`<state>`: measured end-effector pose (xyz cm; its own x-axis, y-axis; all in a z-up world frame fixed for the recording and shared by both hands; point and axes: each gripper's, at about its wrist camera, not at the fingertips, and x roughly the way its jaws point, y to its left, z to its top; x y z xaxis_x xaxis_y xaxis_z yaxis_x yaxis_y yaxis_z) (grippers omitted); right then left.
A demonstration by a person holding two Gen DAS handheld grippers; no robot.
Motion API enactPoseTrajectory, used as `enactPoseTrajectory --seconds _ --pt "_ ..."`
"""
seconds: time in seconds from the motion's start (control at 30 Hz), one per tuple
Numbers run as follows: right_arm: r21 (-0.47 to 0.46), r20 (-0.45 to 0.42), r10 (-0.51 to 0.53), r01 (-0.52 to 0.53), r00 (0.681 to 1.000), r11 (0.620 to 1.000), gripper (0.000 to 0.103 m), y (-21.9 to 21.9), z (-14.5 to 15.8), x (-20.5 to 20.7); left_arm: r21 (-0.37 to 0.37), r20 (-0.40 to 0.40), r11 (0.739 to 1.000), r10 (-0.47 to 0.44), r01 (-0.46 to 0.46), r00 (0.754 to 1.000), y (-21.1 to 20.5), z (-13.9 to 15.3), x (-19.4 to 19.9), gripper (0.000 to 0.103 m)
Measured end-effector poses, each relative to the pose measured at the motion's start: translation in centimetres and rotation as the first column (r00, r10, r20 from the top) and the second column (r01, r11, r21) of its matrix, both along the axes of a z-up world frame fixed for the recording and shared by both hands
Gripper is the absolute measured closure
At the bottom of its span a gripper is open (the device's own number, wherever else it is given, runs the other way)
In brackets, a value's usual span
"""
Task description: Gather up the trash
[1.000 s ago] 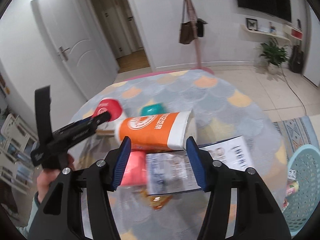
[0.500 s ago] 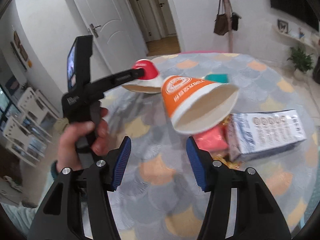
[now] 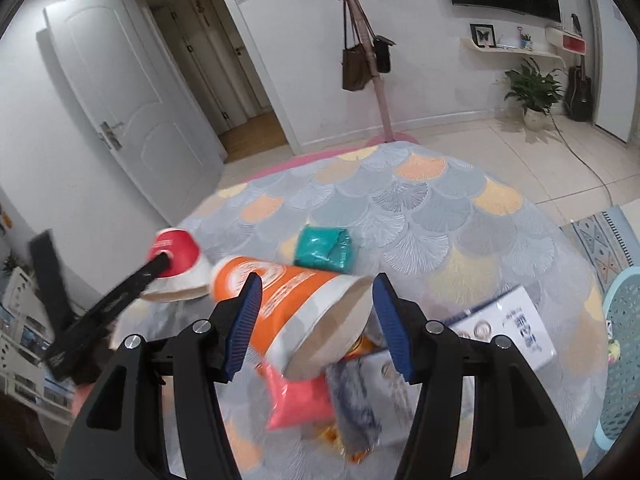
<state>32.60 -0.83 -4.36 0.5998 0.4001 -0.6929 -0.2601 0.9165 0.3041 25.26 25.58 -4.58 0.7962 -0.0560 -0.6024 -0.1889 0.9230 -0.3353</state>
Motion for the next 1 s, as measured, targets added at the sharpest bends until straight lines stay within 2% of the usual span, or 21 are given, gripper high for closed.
enactPoseTrajectory --seconds 0.13,0.43,0.57,0.67,0.77,0.83,0.9,1.0 --pt "-0.073 -0.053 -0.028 0.024 0.998 0.997 0.048 0.9 -2.1 1.6 -0.005 0.004 1.0 -0.006 0.006 1.0 -0.2 0.1 0.0 0.07" --pt "-0.052 -0.071 0.138 -0.142 0.988 0.988 0.047 4.7 -1.9 -0.2 -0.014 0.012 1.0 -0.001 0.001 1.0 0.0 0.1 -0.1 0.07" --pt "0.05 -0.081 0.235 -0.232 0.969 0.971 0.047 4.9 -1.7 -3.2 -0.028 0.014 1.0 0.003 -0.002 1.0 0.2 0.1 0.0 0.071" --pt "0.057 -0.076 0.258 -0.254 0.963 0.966 0.047 4.4 -1.7 -5.0 -0.023 0.018 1.0 -0.004 0.004 1.0 0.0 0.2 0.0 0.071" --pt "0.027 -0.057 0.257 -0.256 0.965 0.966 0.047 4.5 -1.4 -5.0 -0.018 0.022 1.0 -0.013 0.013 1.0 -0.1 0.1 0.0 0.071" --pt "0.017 -0.057 0.247 -0.246 0.967 0.969 0.05 4.9 -1.2 -4.4 -0.015 0.025 1.0 -0.011 0.012 1.0 -0.1 0.1 -0.1 0.071" --pt "0.026 -0.058 0.258 -0.257 0.964 0.966 0.066 5.5 -1.3 -3.7 -0.022 0.027 1.0 -0.006 0.007 1.0 0.0 0.1 -0.2 0.071" --pt "0.02 -0.07 0.279 -0.278 0.958 0.96 0.075 6.4 -1.9 -3.1 -0.034 0.036 0.999 0.003 -0.002 0.999 0.2 0.2 -0.2 0.072"
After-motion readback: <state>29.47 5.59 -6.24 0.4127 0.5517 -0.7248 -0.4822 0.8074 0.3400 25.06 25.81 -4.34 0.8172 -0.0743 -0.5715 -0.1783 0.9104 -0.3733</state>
